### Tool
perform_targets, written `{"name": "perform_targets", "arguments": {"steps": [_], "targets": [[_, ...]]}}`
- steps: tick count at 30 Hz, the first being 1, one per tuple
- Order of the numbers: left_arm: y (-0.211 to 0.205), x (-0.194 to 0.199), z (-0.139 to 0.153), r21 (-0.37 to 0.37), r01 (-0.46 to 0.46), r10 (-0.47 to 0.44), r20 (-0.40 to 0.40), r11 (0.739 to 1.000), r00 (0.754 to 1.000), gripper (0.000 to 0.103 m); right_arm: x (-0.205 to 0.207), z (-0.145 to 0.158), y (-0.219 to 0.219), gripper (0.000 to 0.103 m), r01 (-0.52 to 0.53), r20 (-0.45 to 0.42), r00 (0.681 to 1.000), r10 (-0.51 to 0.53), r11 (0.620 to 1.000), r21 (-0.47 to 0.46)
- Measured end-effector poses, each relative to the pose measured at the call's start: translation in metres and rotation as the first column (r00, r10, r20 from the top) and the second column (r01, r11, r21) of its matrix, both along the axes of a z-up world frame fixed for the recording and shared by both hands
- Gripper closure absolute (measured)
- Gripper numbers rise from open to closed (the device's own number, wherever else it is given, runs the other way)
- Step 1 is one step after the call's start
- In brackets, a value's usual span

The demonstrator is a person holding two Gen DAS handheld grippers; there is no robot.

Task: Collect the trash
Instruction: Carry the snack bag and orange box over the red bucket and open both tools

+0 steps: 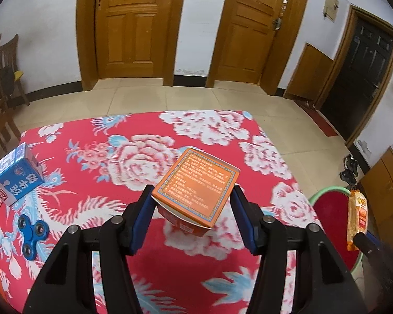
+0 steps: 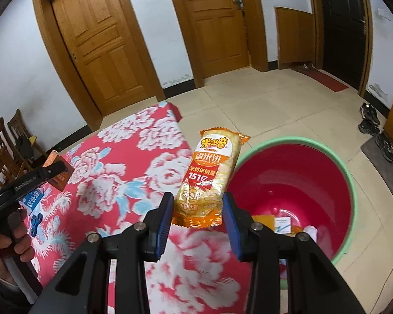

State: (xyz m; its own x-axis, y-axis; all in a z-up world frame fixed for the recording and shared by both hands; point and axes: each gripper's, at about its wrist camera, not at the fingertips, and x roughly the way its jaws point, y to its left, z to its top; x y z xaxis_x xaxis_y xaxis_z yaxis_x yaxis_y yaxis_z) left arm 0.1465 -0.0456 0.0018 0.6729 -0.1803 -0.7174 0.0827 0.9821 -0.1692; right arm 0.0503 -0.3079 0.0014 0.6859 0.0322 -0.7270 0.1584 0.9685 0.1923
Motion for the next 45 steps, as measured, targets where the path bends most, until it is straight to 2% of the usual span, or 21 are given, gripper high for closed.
{"name": "perform_targets", "arguments": {"steps": [11,13,14,23,32,45], "targets": [[-0.056,-0.016,0.004,-0.022,0.117,-0.118,-0.011,0.993,0.993,0.044,-0.020,-0.013,-0.040,0.062,0.057,-0.027,0.998,-0.057,0.998,0.006],[-0.068,-0.019,0.004,-0.023,0.143,-0.143,-0.016,0.990,0.990,0.044,-0.023,-0.017,-0.048,0.063,0.069,-0.032,0.997,-0.069,0.998,0.009],[-0.072,-0.021,0.003,-0.021,0.151,-0.152,-0.017,0.988,0.988,0.044,-0.024,-0.018,-0.051,0.068,0.074,-0.034,0.997,-0.073,0.997,0.009],[-0.120,-0.033,-0.003,-0.014,0.261,-0.261,-0.036,0.965,0.965,0.044,-0.034,-0.037,-0.078,0.069,0.127,-0.058,0.991,-0.124,0.991,0.047],[-0.160,-0.045,-0.013,-0.019,0.370,-0.370,-0.042,0.929,0.928,0.044,-0.046,-0.041,-0.100,0.069,0.178,-0.058,0.983,-0.174,0.981,0.074],[-0.218,-0.056,-0.031,-0.043,0.530,-0.532,-0.048,0.847,0.845,0.044,-0.064,-0.048,-0.125,0.068,0.248,-0.067,0.968,-0.242,0.963,0.102]]}}
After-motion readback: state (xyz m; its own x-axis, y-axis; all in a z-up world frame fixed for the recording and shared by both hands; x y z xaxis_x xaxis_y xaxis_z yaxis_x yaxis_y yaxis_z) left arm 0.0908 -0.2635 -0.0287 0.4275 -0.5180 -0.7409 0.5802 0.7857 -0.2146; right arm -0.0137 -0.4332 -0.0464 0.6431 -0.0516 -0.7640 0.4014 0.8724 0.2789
